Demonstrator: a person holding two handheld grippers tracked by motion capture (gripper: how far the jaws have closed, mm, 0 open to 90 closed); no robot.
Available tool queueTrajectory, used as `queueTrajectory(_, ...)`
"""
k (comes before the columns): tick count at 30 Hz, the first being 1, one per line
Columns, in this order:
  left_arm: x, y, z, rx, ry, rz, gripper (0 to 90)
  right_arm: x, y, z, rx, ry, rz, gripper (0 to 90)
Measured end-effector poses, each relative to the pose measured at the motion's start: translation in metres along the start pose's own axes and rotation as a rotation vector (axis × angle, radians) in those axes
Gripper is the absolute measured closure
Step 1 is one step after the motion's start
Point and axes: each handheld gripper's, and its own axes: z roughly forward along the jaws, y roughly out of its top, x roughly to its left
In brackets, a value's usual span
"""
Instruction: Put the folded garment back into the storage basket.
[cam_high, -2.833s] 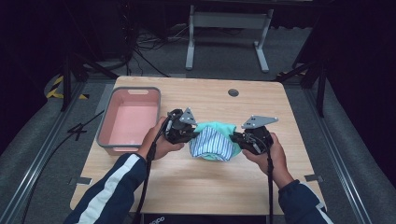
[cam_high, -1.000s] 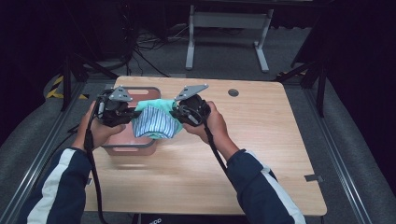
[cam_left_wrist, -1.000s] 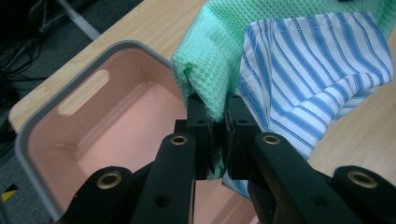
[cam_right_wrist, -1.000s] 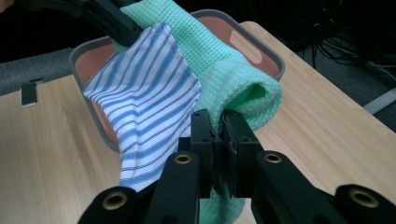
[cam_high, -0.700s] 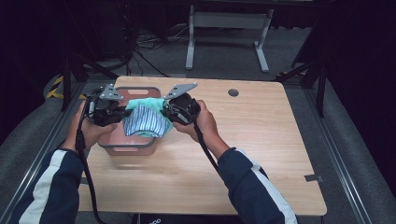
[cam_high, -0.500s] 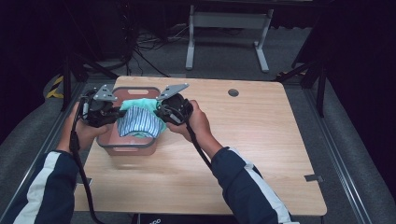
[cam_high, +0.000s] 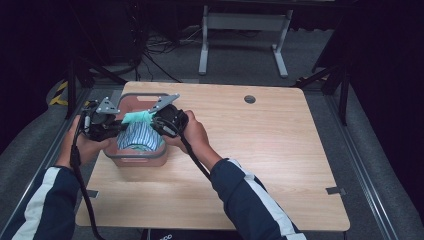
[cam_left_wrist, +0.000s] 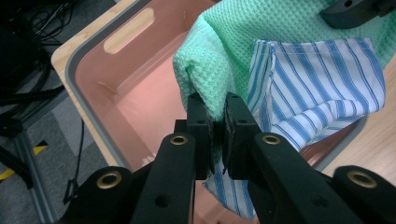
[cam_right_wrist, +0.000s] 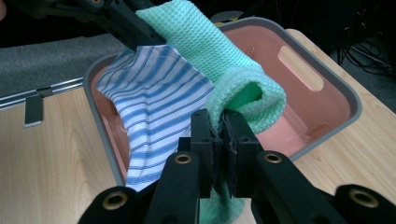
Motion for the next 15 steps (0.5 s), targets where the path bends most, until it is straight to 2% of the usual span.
queueTrajectory(2,0.002,-0.003,0.003,0.006,0.013,-0.002,82.9,0.001,0.000,0.006,0.005,0.008,-0.001,83.4)
queueTrajectory(8,0.009,-0.013,0.016,0.020,0.005,-0.037,82.8,-0.001,-0.003,0.021,0.026,0.026,0.007,83.4)
queueTrajectory(13,0.009,-0.019,0.029,0.040,-0.003,-0.051,82.9,-0.003,-0.009,0.035,0.046,0.040,0.021,83.3)
queueTrajectory(15,0.009,-0.022,0.035,0.050,0.006,-0.053,82.9,-0.005,-0.011,0.040,0.052,0.052,0.033,83.3)
